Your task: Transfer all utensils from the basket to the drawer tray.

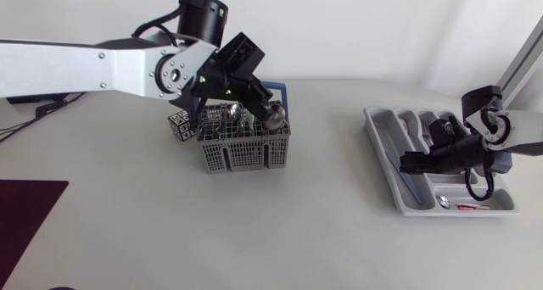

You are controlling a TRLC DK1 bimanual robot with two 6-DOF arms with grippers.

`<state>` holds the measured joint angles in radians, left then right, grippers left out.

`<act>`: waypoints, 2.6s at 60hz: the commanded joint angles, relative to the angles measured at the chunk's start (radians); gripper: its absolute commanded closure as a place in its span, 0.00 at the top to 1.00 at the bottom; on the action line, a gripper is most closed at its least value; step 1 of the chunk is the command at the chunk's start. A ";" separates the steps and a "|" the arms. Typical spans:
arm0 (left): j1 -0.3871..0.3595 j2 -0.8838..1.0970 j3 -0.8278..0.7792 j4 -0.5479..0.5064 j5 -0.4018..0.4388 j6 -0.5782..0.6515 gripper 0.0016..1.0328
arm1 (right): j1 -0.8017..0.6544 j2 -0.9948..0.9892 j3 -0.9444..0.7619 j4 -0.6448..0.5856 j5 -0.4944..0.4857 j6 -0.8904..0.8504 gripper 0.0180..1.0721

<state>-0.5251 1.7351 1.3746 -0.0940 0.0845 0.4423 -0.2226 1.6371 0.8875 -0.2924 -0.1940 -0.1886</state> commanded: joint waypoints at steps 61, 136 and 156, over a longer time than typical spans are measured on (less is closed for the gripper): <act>-0.035 -0.046 -0.160 0.310 -0.158 0.003 0.03 | 0.097 -0.114 -0.074 0.012 -0.001 -0.025 0.86; 0.046 -0.134 0.149 -0.185 0.543 -0.712 0.03 | 0.736 -0.326 0.174 0.015 -0.197 0.169 0.83; 0.051 -0.121 0.149 -0.184 0.589 -0.748 0.03 | 0.761 -0.301 0.149 0.068 -0.194 0.186 0.13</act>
<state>-0.4778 1.5982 1.4879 -0.2764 0.6521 -0.2684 0.5285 1.3285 1.0462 -0.2390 -0.3897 -0.0292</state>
